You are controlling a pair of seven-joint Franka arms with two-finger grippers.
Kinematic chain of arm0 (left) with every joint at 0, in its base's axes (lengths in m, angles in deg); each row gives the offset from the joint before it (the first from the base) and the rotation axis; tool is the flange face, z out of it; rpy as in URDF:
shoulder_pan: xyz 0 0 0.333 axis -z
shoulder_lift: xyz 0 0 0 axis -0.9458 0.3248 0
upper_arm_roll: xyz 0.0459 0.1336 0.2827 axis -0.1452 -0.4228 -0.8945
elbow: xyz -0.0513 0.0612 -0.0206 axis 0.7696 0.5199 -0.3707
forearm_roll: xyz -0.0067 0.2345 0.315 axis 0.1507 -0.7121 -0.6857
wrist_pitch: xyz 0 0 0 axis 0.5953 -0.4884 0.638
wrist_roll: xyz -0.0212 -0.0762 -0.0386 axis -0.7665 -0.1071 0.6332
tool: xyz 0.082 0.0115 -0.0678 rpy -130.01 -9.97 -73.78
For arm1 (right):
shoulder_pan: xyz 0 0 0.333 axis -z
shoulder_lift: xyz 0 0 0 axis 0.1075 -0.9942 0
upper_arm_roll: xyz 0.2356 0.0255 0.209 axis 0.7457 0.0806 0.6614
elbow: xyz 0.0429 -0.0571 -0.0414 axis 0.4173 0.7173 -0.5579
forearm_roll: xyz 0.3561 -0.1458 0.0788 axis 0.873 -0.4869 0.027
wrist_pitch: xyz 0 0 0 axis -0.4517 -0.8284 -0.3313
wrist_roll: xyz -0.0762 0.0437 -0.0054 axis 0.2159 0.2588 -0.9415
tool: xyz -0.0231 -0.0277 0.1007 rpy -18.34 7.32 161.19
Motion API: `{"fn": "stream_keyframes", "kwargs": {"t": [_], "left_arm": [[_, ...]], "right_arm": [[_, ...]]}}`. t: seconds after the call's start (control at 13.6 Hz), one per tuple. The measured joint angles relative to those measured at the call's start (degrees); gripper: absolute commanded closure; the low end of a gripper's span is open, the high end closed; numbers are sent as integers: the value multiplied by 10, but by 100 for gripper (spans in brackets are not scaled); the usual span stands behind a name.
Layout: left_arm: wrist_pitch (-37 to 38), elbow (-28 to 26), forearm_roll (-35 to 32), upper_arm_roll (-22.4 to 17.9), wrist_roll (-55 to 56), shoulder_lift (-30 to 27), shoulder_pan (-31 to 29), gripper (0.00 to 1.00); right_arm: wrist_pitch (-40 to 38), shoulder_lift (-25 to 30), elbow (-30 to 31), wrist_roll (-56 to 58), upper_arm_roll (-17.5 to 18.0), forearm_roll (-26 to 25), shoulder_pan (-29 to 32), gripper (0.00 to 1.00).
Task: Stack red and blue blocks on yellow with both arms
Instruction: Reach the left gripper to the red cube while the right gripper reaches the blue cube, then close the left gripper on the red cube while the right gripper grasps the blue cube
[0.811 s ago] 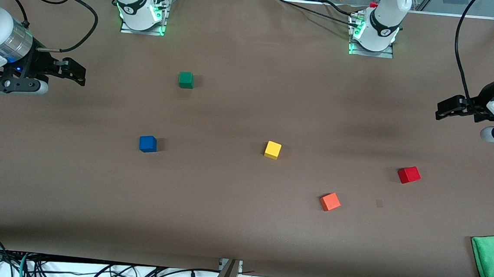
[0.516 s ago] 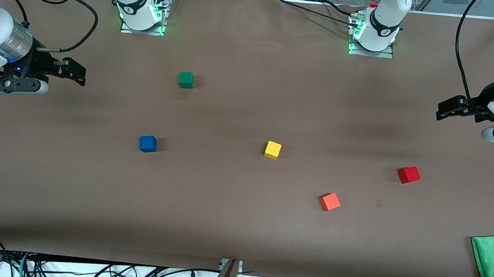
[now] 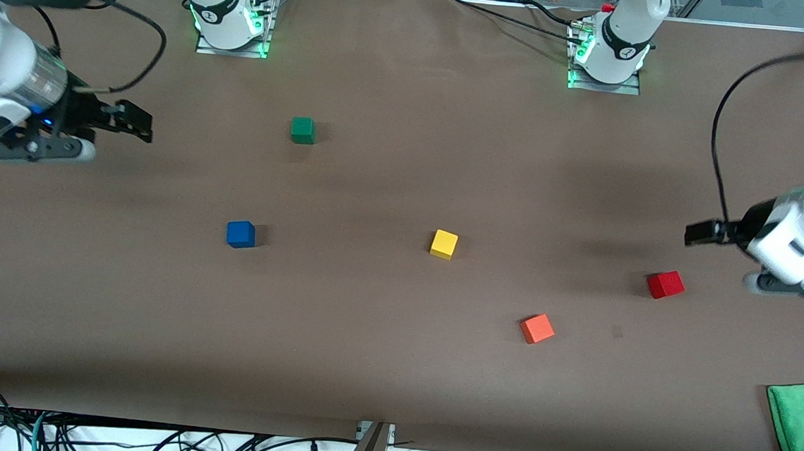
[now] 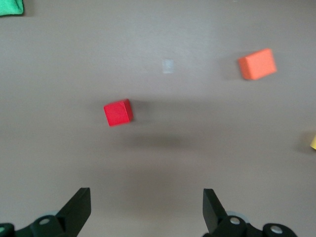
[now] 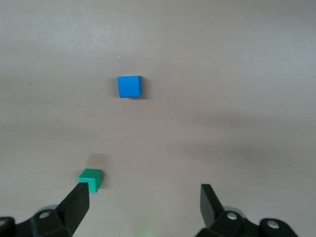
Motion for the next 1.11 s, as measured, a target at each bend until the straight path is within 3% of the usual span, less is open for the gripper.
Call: {"fn": "stream_keyframes", "kwargs": {"t": [0.37, 0.66, 0.89, 1.11], "left_arm": [[-134, -45, -8, -2, -2, 80, -55, 0], [-293, -155, -8, -1, -1, 88, -70, 0], [-368, -215, -8, -1, 0, 89, -78, 0], [-403, -234, -7, -1, 1, 97, -89, 0]], "right_arm": [[211, -96, 81, -4, 6, 37, -7, 1], [368, -180, 132, -6, 17, 63, -23, 1], [462, -203, 177, -10, 30, 65, -31, 2], [540, -224, 212, -12, 44, 66, -31, 21]]}}
